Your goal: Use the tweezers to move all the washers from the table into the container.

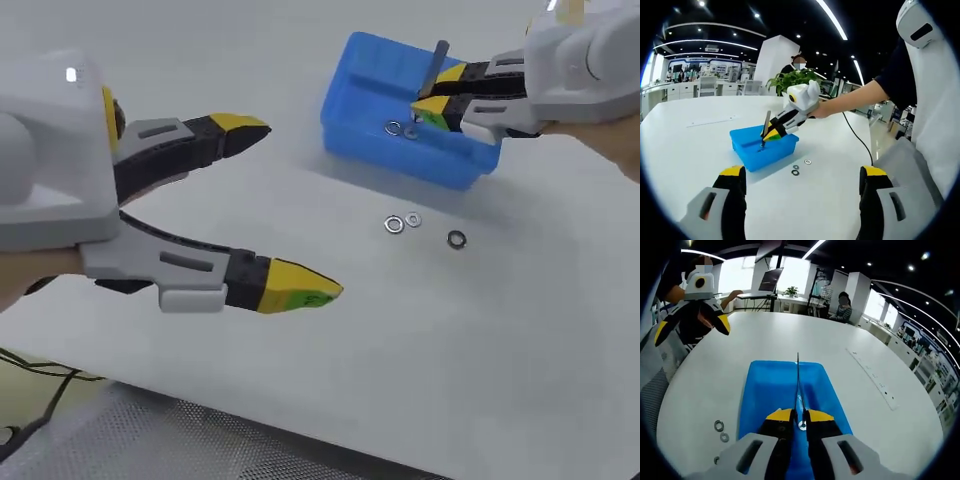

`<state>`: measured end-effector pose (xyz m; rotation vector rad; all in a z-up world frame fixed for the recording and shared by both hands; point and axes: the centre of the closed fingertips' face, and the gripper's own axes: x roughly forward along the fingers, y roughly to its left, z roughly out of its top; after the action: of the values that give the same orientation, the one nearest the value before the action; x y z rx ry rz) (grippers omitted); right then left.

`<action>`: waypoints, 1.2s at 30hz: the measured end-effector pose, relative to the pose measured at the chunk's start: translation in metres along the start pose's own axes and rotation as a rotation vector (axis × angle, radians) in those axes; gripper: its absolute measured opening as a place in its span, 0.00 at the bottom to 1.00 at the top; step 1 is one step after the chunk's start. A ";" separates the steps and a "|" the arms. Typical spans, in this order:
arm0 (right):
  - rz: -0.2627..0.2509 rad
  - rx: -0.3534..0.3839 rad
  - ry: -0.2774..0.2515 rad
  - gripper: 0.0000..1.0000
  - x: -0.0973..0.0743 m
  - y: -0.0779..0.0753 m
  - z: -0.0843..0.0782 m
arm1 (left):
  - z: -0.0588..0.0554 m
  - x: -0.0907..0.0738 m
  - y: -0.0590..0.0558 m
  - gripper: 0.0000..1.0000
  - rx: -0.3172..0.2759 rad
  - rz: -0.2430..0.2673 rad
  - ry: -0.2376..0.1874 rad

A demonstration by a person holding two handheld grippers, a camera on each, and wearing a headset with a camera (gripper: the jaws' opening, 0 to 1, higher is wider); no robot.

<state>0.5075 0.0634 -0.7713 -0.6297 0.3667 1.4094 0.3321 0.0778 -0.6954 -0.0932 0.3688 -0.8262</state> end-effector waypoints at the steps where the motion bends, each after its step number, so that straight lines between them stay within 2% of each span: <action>1: 0.000 -0.004 0.001 0.11 0.000 0.000 0.000 | 0.000 0.000 0.000 0.99 -0.001 0.000 0.002; 6: 0.001 -0.008 0.004 0.11 -0.001 0.001 0.000 | -0.002 -0.003 0.001 0.99 -0.002 0.002 0.004; 10: -0.005 -0.002 -0.001 0.11 -0.004 0.000 0.002 | 0.002 -0.002 0.002 0.99 -0.002 0.006 -0.005; 12: -0.009 -0.003 -0.004 0.11 -0.006 0.000 0.004 | 0.005 0.001 0.007 0.99 0.000 0.011 -0.008; 13: -0.009 -0.003 -0.008 0.11 -0.007 0.000 0.006 | 0.009 0.003 0.013 0.99 0.000 0.024 -0.009; 17: -0.007 -0.010 -0.009 0.11 -0.011 0.000 0.008 | 0.032 0.014 0.028 0.98 0.028 0.046 -0.055; 18: -0.004 -0.007 -0.009 0.10 -0.012 0.000 0.008 | 0.036 0.016 0.037 0.99 0.042 0.050 -0.061; 24: 0.009 -0.004 -0.014 0.09 -0.017 0.003 0.013 | 0.044 0.032 0.064 0.98 0.096 0.049 -0.048; 30: 0.030 -0.021 -0.019 0.08 -0.018 0.008 0.020 | 0.058 0.049 0.079 0.96 0.152 0.036 -0.055; 33: 0.041 -0.020 -0.022 0.08 -0.019 0.010 0.023 | 0.067 0.062 0.084 0.87 0.173 0.030 -0.064; 34: 0.042 -0.028 -0.019 0.08 -0.019 0.011 0.023 | 0.068 0.068 0.083 0.84 0.179 0.003 -0.057; 36: 0.048 -0.029 -0.017 0.08 -0.019 0.012 0.023 | 0.071 0.075 0.084 0.80 0.210 0.007 -0.053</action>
<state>0.4902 0.0625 -0.7439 -0.6356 0.3505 1.4671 0.4628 0.0758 -0.6689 0.0813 0.2306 -0.8491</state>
